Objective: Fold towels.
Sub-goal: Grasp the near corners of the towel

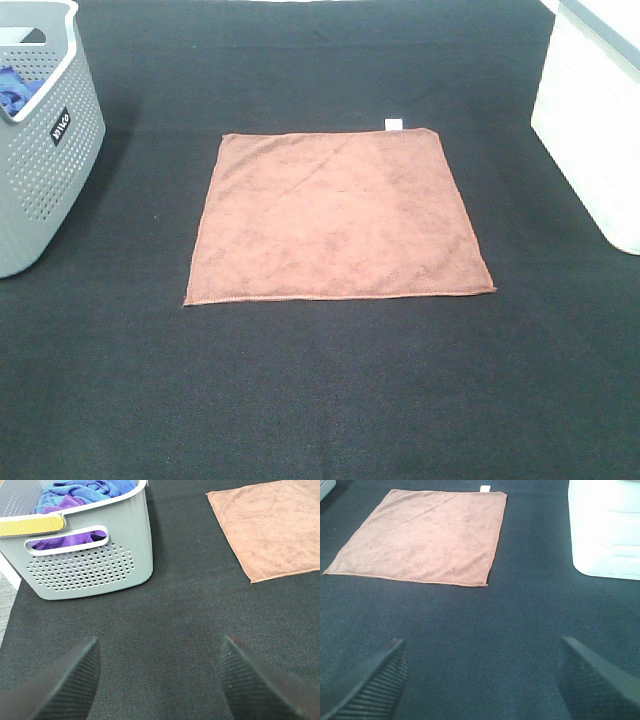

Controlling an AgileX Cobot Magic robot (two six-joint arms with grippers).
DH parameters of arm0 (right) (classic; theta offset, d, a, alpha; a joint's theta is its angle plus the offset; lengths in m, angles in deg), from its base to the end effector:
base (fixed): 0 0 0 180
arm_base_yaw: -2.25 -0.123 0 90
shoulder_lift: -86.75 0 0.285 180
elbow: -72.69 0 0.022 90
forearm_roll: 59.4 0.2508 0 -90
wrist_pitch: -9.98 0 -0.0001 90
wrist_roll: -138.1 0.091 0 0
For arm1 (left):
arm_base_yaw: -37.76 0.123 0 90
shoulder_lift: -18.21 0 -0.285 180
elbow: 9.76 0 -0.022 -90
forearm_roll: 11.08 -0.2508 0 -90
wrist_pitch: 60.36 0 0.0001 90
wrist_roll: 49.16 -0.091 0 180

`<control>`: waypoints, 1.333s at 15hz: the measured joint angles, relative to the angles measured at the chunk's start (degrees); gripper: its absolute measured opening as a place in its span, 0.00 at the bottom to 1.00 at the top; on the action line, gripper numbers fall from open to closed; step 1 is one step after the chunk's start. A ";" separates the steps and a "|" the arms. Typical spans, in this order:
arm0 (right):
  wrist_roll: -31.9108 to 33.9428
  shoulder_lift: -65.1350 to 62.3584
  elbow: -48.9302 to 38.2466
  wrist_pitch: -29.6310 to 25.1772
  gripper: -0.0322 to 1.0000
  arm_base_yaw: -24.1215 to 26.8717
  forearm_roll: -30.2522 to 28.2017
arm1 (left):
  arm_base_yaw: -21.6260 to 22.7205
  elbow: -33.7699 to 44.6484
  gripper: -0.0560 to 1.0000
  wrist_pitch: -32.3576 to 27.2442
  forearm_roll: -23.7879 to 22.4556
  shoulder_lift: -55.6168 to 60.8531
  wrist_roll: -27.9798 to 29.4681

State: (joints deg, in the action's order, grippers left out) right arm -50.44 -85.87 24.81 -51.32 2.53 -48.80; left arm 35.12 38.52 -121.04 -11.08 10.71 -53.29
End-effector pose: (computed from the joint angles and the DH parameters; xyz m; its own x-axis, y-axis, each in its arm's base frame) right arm -0.0084 0.0147 0.2809 -0.4315 -0.0565 -0.9003 -0.1659 0.9860 0.0177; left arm -0.0061 0.0003 0.2788 -0.4406 0.0924 -0.8929 0.0780 0.9949 0.0645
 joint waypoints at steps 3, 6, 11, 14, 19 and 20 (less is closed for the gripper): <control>0.00 0.00 0.00 0.00 0.77 0.00 0.00 | 0.00 0.00 0.67 0.00 0.00 0.00 0.00; 0.00 0.00 0.00 0.00 0.77 0.00 0.00 | 0.00 0.00 0.67 0.00 0.00 0.00 0.00; 0.00 0.00 0.00 0.00 0.77 0.00 0.00 | 0.00 0.00 0.67 0.00 0.00 0.00 0.00; 0.00 0.00 0.00 0.00 0.77 0.00 0.00 | 0.00 0.00 0.67 0.00 0.00 0.00 0.00; 0.00 0.00 0.00 0.00 0.77 0.00 0.00 | 0.00 0.00 0.67 0.00 0.00 0.00 0.00; 0.00 0.00 0.00 0.00 0.77 0.00 0.00 | 0.00 0.00 0.67 0.00 0.00 0.00 0.00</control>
State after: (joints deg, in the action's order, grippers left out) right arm -50.44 -85.87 24.81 -51.32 2.53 -48.80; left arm 35.12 38.52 -121.04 -11.08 10.71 -53.29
